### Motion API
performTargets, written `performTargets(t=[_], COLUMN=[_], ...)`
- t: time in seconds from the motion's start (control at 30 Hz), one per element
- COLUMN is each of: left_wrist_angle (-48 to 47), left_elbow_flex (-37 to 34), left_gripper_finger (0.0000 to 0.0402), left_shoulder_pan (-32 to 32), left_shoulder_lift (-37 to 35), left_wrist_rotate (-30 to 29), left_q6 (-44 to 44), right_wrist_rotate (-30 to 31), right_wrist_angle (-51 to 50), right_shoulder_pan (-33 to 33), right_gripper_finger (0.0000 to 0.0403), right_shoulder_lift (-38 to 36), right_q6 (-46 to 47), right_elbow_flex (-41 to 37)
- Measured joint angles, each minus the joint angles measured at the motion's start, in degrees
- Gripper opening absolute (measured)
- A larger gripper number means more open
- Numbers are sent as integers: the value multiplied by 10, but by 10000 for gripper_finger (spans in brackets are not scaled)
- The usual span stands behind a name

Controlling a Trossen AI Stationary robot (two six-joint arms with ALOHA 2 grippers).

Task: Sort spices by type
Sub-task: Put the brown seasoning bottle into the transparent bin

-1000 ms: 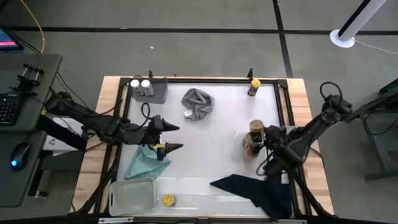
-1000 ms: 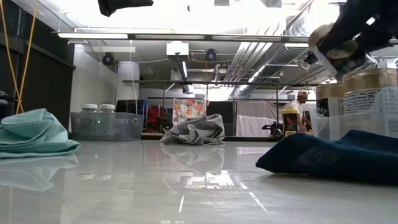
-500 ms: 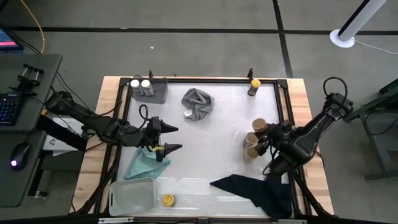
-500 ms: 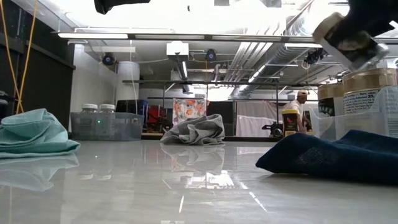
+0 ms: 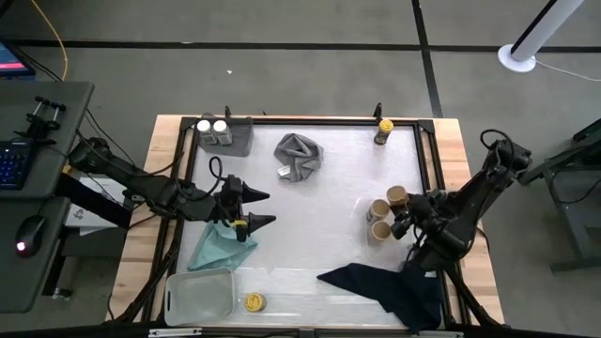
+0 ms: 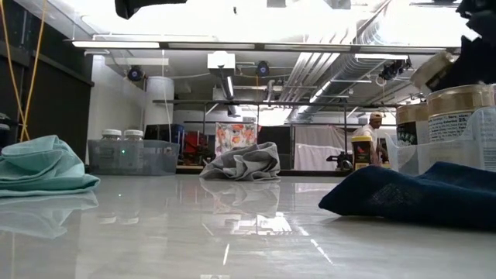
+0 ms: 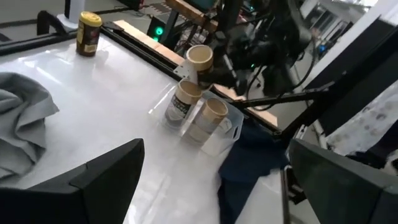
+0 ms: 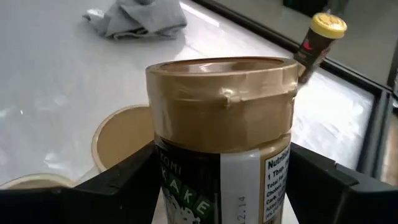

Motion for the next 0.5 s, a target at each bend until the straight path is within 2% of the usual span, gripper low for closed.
performTargets(t=[0.27, 0.5], left_wrist_angle=[71, 98], left_elbow_flex=[1, 1], left_gripper_finger=[383, 383], left_shoulder_pan=[0, 0], left_shoulder_lift=[0, 0], left_wrist_rotate=[0, 0], left_q6=[-6, -5], right_wrist_rotate=[48, 72], right_wrist_angle=[70, 78], right_shoulder_pan=[-6, -6], right_gripper_finger=[274, 274], right_shoulder_lift=[0, 0], right_q6=[-1, -4], right_elbow_flex=[-48, -53])
